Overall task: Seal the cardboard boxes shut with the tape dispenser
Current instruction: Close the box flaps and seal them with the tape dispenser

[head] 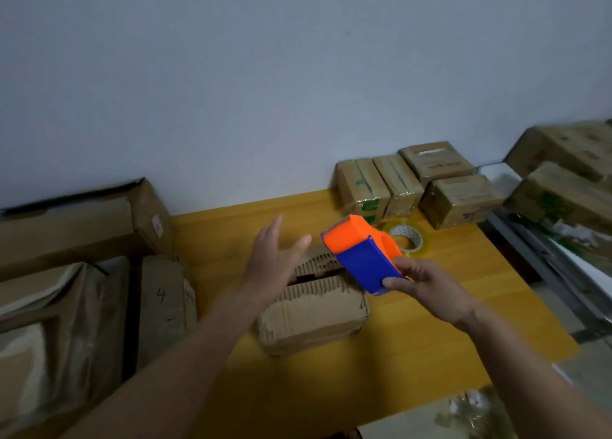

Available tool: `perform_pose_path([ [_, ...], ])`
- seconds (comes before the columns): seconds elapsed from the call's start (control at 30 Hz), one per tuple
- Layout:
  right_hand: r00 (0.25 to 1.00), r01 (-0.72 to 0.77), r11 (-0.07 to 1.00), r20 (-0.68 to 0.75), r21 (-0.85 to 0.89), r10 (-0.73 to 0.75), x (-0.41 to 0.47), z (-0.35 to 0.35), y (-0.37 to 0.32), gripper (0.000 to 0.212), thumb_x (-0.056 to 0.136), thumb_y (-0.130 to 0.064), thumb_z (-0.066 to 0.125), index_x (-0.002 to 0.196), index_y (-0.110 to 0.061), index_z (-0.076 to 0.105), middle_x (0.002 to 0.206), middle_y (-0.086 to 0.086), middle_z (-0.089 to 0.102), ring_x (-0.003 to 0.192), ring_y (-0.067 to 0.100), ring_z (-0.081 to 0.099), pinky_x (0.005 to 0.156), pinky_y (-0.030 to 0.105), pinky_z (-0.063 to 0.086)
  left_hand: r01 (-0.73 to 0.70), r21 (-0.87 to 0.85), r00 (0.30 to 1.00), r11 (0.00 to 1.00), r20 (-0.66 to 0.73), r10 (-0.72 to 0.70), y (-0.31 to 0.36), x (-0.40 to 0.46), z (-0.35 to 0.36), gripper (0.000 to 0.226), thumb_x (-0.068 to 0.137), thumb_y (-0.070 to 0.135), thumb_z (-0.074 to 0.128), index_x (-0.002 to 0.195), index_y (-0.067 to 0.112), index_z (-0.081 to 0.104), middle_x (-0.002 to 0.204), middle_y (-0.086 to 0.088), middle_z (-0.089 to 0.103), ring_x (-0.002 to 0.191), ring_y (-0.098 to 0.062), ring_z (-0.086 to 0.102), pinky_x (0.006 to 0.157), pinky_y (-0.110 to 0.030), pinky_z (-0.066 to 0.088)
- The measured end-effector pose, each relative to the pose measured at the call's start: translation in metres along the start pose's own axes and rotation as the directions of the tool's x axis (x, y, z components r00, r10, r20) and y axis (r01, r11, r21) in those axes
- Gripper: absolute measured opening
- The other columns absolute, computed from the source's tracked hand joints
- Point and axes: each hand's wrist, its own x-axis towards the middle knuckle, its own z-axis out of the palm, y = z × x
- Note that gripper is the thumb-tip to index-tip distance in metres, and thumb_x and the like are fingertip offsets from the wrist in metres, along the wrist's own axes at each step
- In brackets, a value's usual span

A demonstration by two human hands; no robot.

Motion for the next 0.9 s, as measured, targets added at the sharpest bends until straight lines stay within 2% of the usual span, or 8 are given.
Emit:
perform_pose_path([
  [0.07, 0.994, -0.007, 0.999, 0.108, 0.052, 0.001, 0.001, 0.001, -0.015, 0.021, 0.089, -0.001, 0.058, 0.108, 0.005, 0.065, 0.107, 0.018, 0.069, 0.104, 0.029, 0.064, 0.092, 0.038, 0.052, 0.124, -0.283, 0.983, 0.951, 0.166, -0.079, 0.024, 0.011, -0.022, 0.055, 0.098, 0.052, 0.036, 0.142, 0.019, 0.044, 0.146, 0.003, 0.046, 0.130, -0.005, 0.038, 0.104, -0.024, 0.021],
  [0.17, 0.975, -0.024, 0.998, 0.222, 0.054, 0.011, 0.004, 0.004, -0.030, 0.023, 0.089, 0.001, 0.056, 0.110, 0.006, 0.064, 0.108, 0.019, 0.069, 0.106, 0.028, 0.064, 0.094, 0.035, 0.051, 0.226, -0.359, 0.908, 0.905, 0.414, -0.063, 0.038, 0.011, -0.042, 0.058, 0.100, 0.052, 0.022, 0.129, 0.015, 0.056, 0.130, 0.002, 0.060, 0.116, -0.009, 0.053, 0.104, -0.027, 0.029],
  [0.27, 0.959, -0.014, 1.000, 0.284, -0.021, 0.020, 0.006, 0.002, -0.038, 0.024, 0.090, -0.003, 0.057, 0.112, 0.000, 0.066, 0.108, 0.012, 0.071, 0.106, 0.022, 0.065, 0.094, 0.031, 0.051, 0.258, -0.457, 0.893, 0.851, 0.450, -0.029, 0.035, 0.007, -0.050, 0.047, 0.103, 0.036, 0.033, 0.127, 0.003, 0.057, 0.121, -0.008, 0.063, 0.101, -0.011, 0.061, 0.088, -0.016, 0.047],
  [0.4, 0.944, -0.030, 0.999, 0.327, -0.040, 0.041, 0.009, -0.003, -0.048, 0.025, 0.089, -0.011, 0.059, 0.113, -0.007, 0.067, 0.109, 0.006, 0.071, 0.106, 0.018, 0.065, 0.089, 0.025, 0.052, 0.258, -0.529, 0.882, 0.808, 0.470, 0.026, 0.025, 0.002, -0.056, 0.023, 0.097, 0.012, 0.050, 0.115, 0.004, 0.063, 0.117, -0.015, 0.065, 0.102, -0.019, 0.063, 0.095, -0.030, 0.048],
  [0.57, 0.941, -0.056, 0.993, 0.327, -0.103, 0.087, 0.015, -0.009, -0.061, 0.020, 0.088, -0.014, 0.062, 0.107, -0.010, 0.070, 0.102, 0.000, 0.072, 0.100, 0.015, 0.066, 0.088, 0.028, 0.050, 0.208, -0.554, 0.920, 0.806, 0.391, 0.032, 0.021, -0.001, -0.056, 0.015, 0.094, 0.002, 0.054, 0.094, 0.008, 0.068, 0.084, -0.003, 0.072, 0.076, -0.010, 0.068, 0.072, -0.021, 0.056],
  [0.63, 0.958, -0.057, 0.992, 0.273, -0.108, 0.085, 0.018, -0.004, -0.070, 0.026, 0.081, -0.030, 0.069, 0.096, -0.009, 0.071, 0.091, 0.000, 0.072, 0.088, 0.013, 0.067, 0.081, 0.027, 0.048, 0.182, -0.563, 0.949, 0.806, 0.317, 0.007, 0.019, -0.002, -0.054, 0.014, 0.095, 0.009, 0.057, 0.086, 0.010, 0.068, 0.076, -0.001, 0.070, 0.072, -0.011, 0.064, 0.070, -0.022, 0.055],
  [0.73, 0.986, -0.058, 0.991, 0.147, -0.120, 0.075, 0.025, 0.014, -0.078, 0.052, 0.066, -0.051, 0.072, 0.086, -0.003, 0.067, 0.073, 0.000, 0.069, 0.066, 0.010, 0.063, 0.064, 0.022, 0.045, 0.165, -0.591, 0.978, 0.790, 0.203, -0.053, 0.015, -0.006, -0.048, 0.012, 0.094, 0.013, 0.060, 0.084, 0.012, 0.067, 0.078, 0.001, 0.068, 0.078, -0.010, 0.061, 0.082, -0.028, 0.052],
  [0.9, 0.978, -0.012, 0.999, 0.206, -0.052, 0.023, 0.029, 0.039, -0.079, 0.042, 0.073, -0.042, 0.071, 0.086, -0.002, 0.066, 0.070, -0.001, 0.069, 0.063, 0.008, 0.065, 0.054, 0.015, 0.047, 0.231, -0.691, 0.963, 0.685, 0.063, -0.261, 0.002, -0.015, -0.045, 0.010, 0.093, 0.009, 0.061, 0.093, 0.001, 0.068, 0.079, -0.008, 0.070, 0.073, -0.017, 0.066, 0.071, -0.029, 0.057],
])
